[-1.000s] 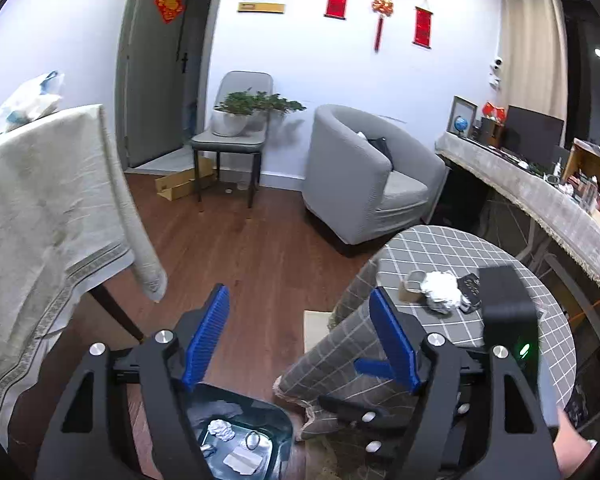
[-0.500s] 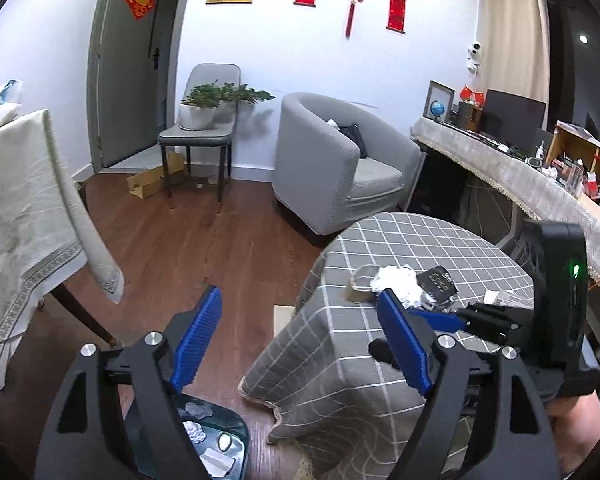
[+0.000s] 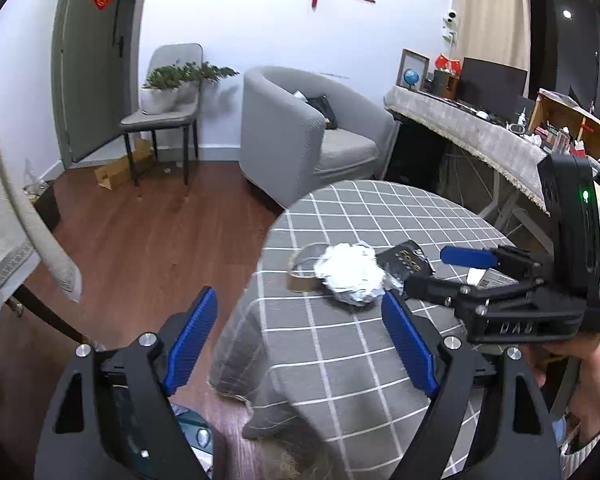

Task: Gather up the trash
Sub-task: 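Move both tools back over the table toward the remaining trash, then grasp the crumpled foil wrapper with the left tool while the right grasps the black Face pack, then carry both items to the teal bin and open the left tool to drop the wrapper, then lower the black Face pack into the bin and open the right tool, then move both tools back over the table, then grasp the clear plastic cup with the right tool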

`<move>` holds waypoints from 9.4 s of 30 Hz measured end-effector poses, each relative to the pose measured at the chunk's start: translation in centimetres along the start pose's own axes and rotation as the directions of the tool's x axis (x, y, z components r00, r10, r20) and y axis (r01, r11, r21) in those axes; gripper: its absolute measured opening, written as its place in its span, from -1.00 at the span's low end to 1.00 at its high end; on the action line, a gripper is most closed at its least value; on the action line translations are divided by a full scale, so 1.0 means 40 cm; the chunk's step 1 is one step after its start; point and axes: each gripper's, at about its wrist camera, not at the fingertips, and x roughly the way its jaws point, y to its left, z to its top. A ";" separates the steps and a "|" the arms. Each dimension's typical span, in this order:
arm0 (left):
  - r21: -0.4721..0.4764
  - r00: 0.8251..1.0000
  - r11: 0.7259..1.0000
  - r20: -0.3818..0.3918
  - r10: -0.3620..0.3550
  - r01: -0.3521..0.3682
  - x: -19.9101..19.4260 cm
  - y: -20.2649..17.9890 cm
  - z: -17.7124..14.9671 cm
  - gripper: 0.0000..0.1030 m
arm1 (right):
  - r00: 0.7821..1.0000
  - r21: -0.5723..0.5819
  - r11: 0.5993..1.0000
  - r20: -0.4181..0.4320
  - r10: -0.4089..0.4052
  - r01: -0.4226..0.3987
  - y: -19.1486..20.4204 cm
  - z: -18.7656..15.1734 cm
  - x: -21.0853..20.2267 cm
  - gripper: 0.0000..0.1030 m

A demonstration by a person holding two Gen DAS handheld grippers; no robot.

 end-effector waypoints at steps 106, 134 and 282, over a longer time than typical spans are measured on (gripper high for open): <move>-0.182 0.980 0.977 -0.184 0.074 -0.108 -0.065 0.302 -0.256 -0.03 | 0.993 -0.066 0.992 -0.043 0.109 -0.112 0.324 -0.048 0.104 0.40; -0.225 0.868 0.947 -0.489 0.092 -0.227 -0.015 0.562 -0.505 0.16 | 0.963 -0.176 0.954 -0.159 0.217 -0.244 0.618 -0.063 0.269 0.40; 0.148 0.995 0.989 0.102 0.006 -0.022 0.025 -0.039 -0.046 0.90 | 0.989 -0.141 0.984 -0.085 -0.123 0.111 -0.113 -0.172 -0.136 -0.59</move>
